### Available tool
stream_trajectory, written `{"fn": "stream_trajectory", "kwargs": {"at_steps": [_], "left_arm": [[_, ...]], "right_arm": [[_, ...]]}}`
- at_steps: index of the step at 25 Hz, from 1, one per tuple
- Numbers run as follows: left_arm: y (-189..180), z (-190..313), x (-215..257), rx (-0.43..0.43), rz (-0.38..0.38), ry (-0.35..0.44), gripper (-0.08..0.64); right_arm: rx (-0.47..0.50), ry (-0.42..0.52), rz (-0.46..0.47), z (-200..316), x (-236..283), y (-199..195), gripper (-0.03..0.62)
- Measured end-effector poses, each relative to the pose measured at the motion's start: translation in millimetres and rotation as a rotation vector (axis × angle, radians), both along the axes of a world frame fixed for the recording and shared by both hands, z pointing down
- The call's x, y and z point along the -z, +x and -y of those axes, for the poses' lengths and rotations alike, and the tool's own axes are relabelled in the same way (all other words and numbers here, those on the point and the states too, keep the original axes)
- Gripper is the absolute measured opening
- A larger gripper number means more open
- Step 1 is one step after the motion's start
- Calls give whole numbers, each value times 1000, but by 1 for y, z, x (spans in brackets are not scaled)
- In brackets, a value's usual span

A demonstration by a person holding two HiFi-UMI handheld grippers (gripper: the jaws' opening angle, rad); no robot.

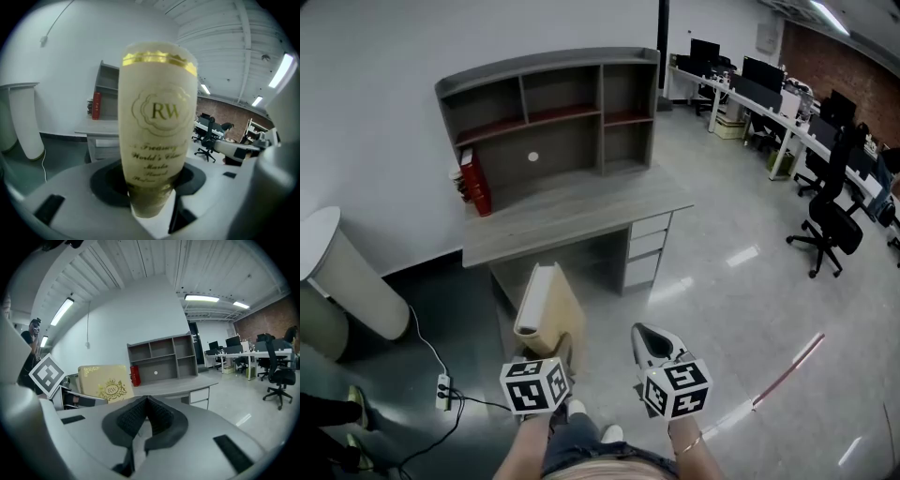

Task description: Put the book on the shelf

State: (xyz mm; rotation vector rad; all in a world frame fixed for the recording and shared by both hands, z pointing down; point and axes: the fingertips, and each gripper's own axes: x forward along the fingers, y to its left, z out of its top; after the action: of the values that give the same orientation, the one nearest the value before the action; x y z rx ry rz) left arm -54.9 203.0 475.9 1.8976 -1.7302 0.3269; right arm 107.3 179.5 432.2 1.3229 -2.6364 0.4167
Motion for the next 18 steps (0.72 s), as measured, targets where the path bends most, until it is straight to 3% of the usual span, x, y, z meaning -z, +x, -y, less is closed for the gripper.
{"fn": "stream_trajectory", "kwargs": {"at_steps": [9, 18], "left_arm": [[-8, 23, 6, 25, 10, 6, 224], [-24, 73, 2, 44, -12, 26, 222]], "right_arm": [[51, -31, 71, 16, -4, -14, 9], [26, -47, 70, 63, -13, -17, 9]]}}
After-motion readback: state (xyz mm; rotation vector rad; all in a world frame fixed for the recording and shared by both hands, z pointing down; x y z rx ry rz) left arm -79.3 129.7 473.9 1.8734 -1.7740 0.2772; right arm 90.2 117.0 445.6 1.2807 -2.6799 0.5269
